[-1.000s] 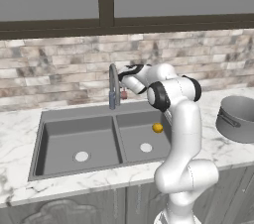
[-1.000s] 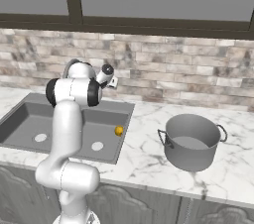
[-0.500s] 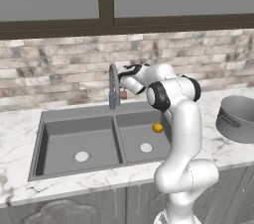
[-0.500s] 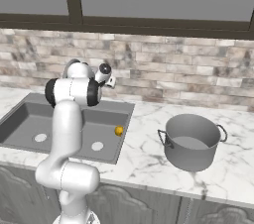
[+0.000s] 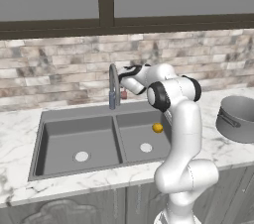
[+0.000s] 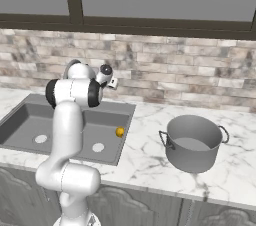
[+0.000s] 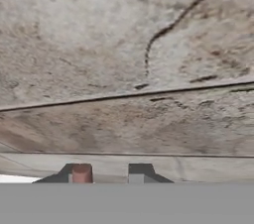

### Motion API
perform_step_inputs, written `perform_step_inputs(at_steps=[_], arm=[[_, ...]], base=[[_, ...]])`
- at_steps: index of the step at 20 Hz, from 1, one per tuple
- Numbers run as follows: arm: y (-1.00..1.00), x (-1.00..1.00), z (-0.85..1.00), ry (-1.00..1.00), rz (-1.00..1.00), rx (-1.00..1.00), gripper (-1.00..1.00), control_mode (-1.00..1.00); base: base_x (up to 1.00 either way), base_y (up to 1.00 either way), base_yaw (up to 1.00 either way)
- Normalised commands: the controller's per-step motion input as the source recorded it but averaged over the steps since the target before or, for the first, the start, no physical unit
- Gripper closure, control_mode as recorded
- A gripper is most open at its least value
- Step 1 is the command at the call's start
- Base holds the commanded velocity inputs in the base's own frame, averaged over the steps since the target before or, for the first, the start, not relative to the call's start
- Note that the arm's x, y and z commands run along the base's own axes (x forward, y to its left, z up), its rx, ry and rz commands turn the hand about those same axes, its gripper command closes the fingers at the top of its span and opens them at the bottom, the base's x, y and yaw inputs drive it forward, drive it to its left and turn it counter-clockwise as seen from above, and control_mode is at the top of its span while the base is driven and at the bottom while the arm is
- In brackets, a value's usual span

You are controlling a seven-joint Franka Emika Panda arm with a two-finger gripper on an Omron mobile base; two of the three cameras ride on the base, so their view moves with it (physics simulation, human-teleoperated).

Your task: Dump the lemon from the pot into the sink. Then turn on the water and wash the lemon. Then turn off the water and put the lemon back in the pot.

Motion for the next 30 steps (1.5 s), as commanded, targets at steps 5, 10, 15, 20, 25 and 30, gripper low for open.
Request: perform_step_inputs(at_steps=[5,10,15,20,25,30], arm=[[-0.64,-0.09,-0.19,0.03,-0.06,0.00,1.00,-1.00],[-0.63,-0.18,-0.26,0.04,-0.07,0.00,1.00,-1.00],[-0.50,-0.10,-0.28,0.04,-0.05,0.00,1.00,-1.00],[-0.44,-0.05,-0.28,0.04,-0.03,0.00,1.00,-1.00],[-0.07,-0.01,-0.05,0.01,0.00,0.06,-1.00,-1.00],[0.00,-0.10,0.27,0.00,0.00,0.14,-1.00,-1.00]], base=[[0.00,0.00,0.00],[0.00,0.00,0.00],[0.00,0.00,0.00],[0.00,0.00,0.00],[0.00,0.00,0.00],[0.00,0.00,0.00]])
